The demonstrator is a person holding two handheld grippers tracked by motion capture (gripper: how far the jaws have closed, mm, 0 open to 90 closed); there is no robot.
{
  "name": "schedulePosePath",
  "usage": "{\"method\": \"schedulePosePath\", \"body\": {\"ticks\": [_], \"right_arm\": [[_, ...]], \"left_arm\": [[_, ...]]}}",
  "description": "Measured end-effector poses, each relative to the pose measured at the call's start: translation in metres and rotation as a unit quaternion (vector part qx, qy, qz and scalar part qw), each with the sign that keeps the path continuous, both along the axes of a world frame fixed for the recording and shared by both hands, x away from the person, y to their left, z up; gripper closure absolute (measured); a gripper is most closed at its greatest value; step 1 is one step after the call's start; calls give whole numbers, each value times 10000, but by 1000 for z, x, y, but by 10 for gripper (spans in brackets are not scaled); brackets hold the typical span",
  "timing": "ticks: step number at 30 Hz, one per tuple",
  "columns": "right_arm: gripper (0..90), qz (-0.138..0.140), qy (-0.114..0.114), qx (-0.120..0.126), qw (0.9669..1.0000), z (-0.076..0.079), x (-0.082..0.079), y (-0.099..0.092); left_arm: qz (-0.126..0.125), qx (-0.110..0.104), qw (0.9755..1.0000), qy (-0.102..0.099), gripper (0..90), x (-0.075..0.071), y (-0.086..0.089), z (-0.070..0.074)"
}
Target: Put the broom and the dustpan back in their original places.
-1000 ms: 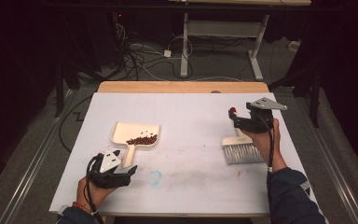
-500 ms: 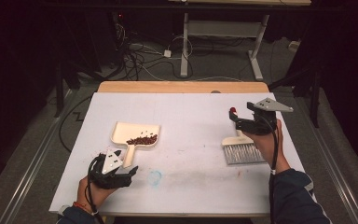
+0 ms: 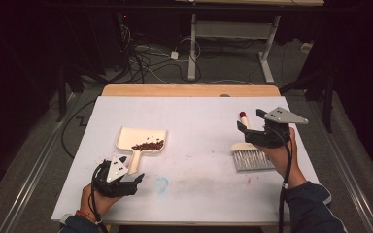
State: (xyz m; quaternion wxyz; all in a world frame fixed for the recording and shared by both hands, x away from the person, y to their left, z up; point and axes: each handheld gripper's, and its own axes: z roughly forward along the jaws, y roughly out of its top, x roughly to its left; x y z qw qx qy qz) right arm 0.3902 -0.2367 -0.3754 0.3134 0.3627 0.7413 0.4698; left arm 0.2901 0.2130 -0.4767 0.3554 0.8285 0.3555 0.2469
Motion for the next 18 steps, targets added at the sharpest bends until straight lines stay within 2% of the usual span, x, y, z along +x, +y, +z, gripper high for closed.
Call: {"method": "schedulePosePath", "body": {"ticks": [6,18], "right_arm": [[198,174,-100,47,9998,3,-8,-2],[199,320,-283,-112,9990,7,-24,-4]], "left_arm": [[2,-21,10000,-23,186,0,-1,1],[-67,36,10000,-45,186,-2,-3,1]]}}
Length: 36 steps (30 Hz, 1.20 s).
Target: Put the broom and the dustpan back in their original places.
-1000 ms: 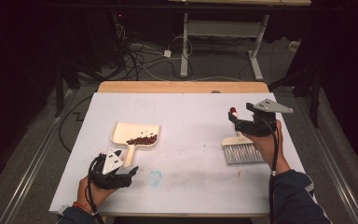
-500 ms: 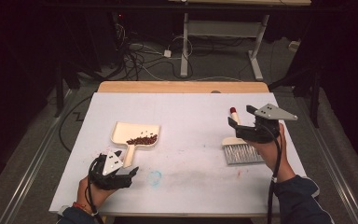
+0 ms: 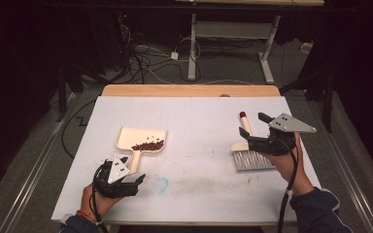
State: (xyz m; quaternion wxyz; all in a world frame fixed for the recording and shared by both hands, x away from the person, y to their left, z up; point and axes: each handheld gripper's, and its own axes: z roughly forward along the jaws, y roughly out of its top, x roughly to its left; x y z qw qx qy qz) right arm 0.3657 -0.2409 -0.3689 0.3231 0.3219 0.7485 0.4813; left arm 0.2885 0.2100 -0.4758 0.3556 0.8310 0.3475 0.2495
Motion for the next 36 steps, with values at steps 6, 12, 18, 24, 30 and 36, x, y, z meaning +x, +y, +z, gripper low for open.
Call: {"method": "schedulePosePath", "body": {"ticks": [6,12,18,24,30,36], "right_arm": [[201,26,-54,-85,9999,0,-7,0],[201,142,-126,-154,9997,-2,-14,1],[198,256,-128,-218,9994,-7,-19,-1],[199,315,-194,-213,9991,-12,-24,-7],[199,369,-190,-241,9988,-16,-29,-11],[199,397,-232,-290,9985,-19,-35,-16]], "left_arm": [[-2,3,10000,1,186,0,-1,0],[-42,48,10000,1,186,0,-2,-1],[-69,46,10000,-11,186,0,-2,-1],[-70,58,10000,-10,186,0,-2,-1],[-74,64,10000,-9,186,0,-2,-1],[-81,82,9999,-4,186,0,-2,-1]]}}
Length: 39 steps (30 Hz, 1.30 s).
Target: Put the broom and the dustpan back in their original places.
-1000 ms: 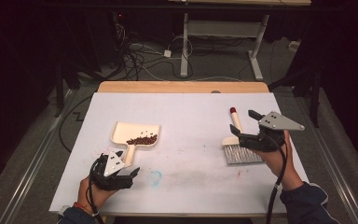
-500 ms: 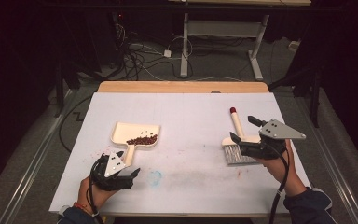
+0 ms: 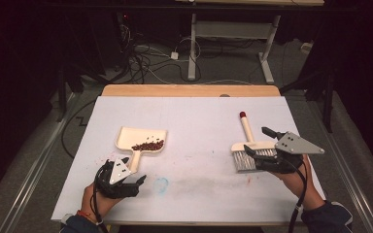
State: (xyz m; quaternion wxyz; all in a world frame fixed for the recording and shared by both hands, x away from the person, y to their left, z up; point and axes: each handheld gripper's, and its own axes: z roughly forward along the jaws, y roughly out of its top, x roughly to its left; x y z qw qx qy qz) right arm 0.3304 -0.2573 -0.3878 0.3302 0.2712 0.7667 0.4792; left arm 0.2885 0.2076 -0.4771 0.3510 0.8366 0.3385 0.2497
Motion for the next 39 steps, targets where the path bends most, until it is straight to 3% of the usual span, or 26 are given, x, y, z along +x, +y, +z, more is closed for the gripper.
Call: {"method": "schedulePosePath", "body": {"ticks": [17,39], "right_arm": [[199,-66,-106,-224,9997,-11,-16,-11],[198,-23,20,-392,9992,-39,-30,-28]], "left_arm": [[-46,37,10000,-66,185,0,0,1],[-79,54,9999,-122,185,0,-2,1]]}}
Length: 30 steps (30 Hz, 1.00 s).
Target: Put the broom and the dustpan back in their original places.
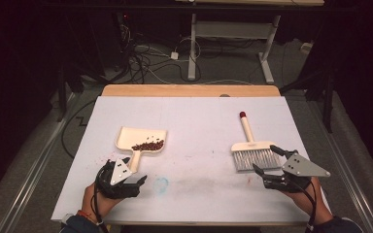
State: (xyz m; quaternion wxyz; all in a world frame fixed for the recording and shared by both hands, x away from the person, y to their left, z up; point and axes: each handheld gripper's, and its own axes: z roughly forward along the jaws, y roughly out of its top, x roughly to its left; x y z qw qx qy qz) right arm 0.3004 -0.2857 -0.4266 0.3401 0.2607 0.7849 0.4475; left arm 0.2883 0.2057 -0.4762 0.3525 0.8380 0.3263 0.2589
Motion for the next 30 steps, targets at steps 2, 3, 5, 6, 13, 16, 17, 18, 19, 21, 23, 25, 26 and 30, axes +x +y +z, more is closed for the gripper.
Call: {"method": "schedulePosePath", "body": {"ticks": [2,3,5,6,13,16,17,18,19,21,23,25,26,30], "right_arm": [[198,-3,32,9,10000,-4,-1,-2],[196,-19,59,-34,10000,-6,-1,-3],[195,-20,87,-52,9999,-9,-2,-5],[195,-33,95,-45,9999,-11,-2,-6],[196,-27,287,-22,9996,-28,-5,-13],[206,-10,347,46,9994,-37,-9,-16],[206,16,385,47,9992,-40,-10,-16],[205,70,428,2,9991,-42,-12,-16],[203,71,454,-46,9989,-43,-12,-15],[202,86,436,-44,9990,-43,-12,-15],[203,102,382,4,9992,-42,-13,-14],[202,129,362,-11,9993,-42,-13,-14],[202,123,371,-26,9992,-42,-13,-13],[202,126,249,12,9996,-38,-15,-12]], "left_arm": [[-7,0,10000,-13,185,0,0,0],[-6,9,10000,-23,185,0,-1,0],[-17,11,10000,-21,185,0,-1,0],[-22,7,10000,-21,185,0,-1,0],[-57,-10,10000,-67,185,1,-2,0],[-56,-4,9999,-96,185,1,-3,0],[-52,-5,9999,-113,185,0,-3,0],[-44,-9,9999,-111,185,0,-2,0],[-38,-3,9999,-116,185,0,-2,0],[-12,-11,9999,-113,185,-2,-1,0],[-2,-4,9999,-118,185,-3,-1,0],[-9,7,9999,-133,185,-4,-2,0],[-26,24,9999,-156,185,-5,-2,0],[-10,-9,10000,-88,185,-8,-1,0]]}}
